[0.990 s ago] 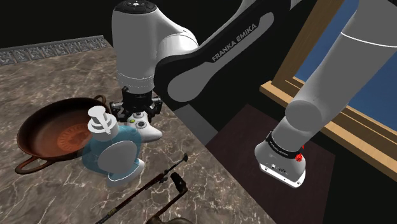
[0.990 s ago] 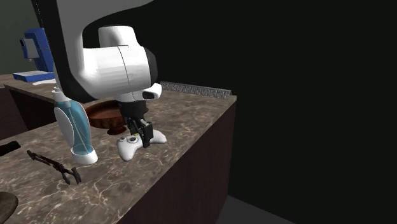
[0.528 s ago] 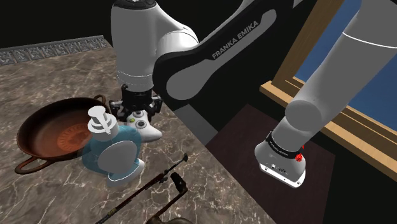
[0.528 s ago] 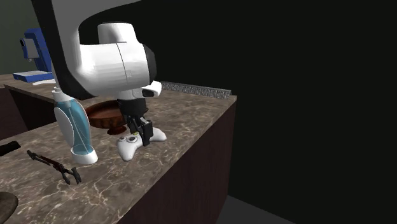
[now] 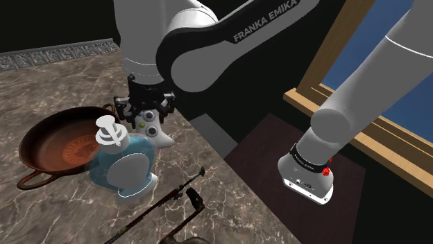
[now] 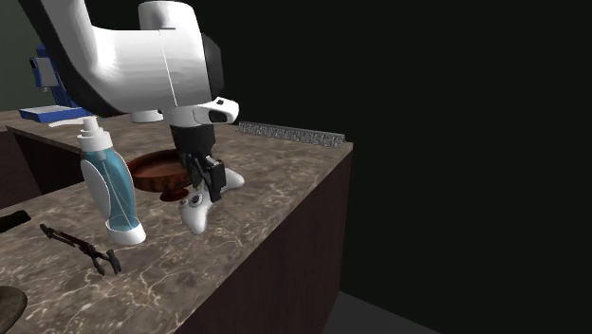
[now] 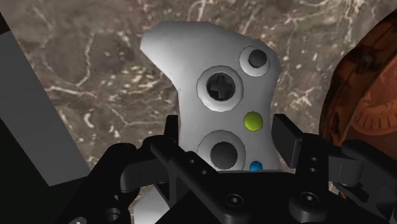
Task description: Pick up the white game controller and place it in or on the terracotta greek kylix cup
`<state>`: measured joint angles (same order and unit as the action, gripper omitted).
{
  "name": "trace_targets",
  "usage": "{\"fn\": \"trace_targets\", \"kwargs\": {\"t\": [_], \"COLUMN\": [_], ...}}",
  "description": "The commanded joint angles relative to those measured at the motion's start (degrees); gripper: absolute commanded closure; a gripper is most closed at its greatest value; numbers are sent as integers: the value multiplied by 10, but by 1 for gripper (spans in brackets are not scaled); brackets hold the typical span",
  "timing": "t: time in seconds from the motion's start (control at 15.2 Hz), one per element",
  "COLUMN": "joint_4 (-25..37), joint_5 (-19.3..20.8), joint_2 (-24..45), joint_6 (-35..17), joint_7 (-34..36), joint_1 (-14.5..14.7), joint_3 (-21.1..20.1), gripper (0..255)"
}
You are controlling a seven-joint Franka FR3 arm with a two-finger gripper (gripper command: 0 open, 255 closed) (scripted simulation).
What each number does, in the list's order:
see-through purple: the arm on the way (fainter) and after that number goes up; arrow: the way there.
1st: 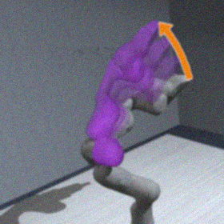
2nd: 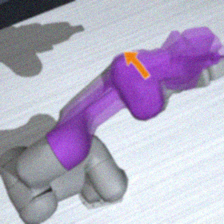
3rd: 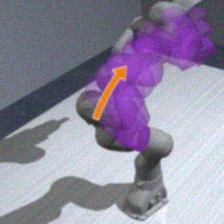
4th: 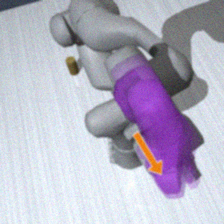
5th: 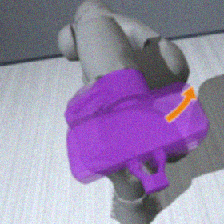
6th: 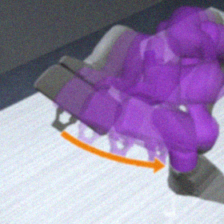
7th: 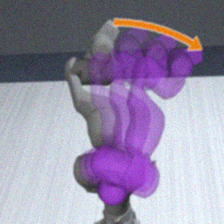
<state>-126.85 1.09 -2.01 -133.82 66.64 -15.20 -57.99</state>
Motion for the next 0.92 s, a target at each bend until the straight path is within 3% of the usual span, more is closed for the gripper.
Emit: {"fn": "trace_targets", "kwargs": {"t": [0.0,0.86], "joint_4": [7,72], "joint_5": [-20,-80], "joint_2": [-17,-79], "joint_6": [16,118], "joint_7": [-15,-61], "joint_1": [1,10], "joint_3": [3,32], "gripper": [255,255]}}
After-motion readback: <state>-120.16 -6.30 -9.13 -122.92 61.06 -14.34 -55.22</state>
